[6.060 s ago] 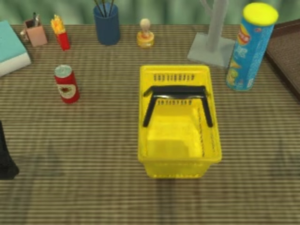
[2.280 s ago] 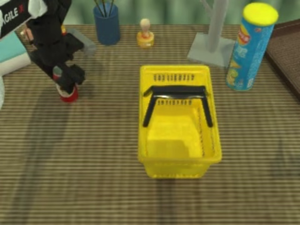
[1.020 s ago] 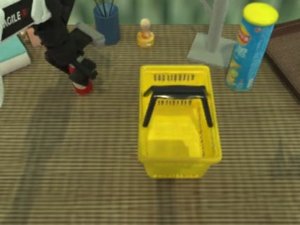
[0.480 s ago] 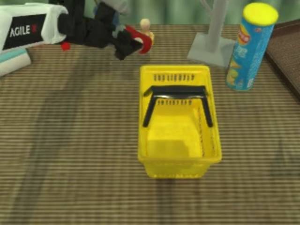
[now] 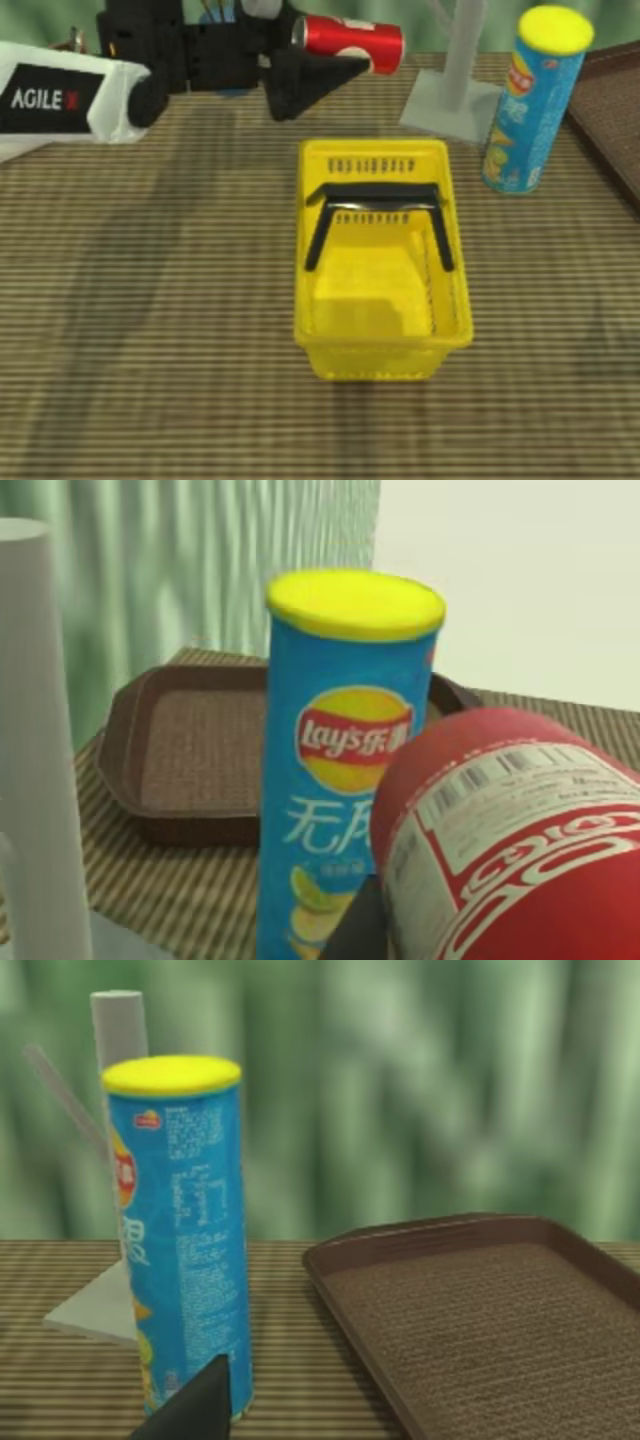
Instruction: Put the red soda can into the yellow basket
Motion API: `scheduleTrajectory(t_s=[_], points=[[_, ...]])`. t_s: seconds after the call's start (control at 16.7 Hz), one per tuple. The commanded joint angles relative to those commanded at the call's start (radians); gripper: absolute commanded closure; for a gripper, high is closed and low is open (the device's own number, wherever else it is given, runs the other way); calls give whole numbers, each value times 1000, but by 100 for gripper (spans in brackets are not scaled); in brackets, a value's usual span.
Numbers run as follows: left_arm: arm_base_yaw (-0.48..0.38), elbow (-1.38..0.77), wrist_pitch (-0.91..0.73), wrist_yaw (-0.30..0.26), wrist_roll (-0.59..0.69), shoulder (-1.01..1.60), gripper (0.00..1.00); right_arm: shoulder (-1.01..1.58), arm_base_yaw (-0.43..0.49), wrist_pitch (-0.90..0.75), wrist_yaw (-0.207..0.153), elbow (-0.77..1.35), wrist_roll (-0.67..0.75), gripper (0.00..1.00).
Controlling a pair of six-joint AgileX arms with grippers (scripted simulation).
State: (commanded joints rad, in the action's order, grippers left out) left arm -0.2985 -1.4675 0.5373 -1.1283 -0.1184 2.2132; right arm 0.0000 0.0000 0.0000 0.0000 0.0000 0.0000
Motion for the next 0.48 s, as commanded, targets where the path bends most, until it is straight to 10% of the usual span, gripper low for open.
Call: scheduleTrajectory(t_s=[0.48], points=[[-17, 109, 209, -152, 74, -66, 100, 0, 0, 0, 0, 0, 0, 0]])
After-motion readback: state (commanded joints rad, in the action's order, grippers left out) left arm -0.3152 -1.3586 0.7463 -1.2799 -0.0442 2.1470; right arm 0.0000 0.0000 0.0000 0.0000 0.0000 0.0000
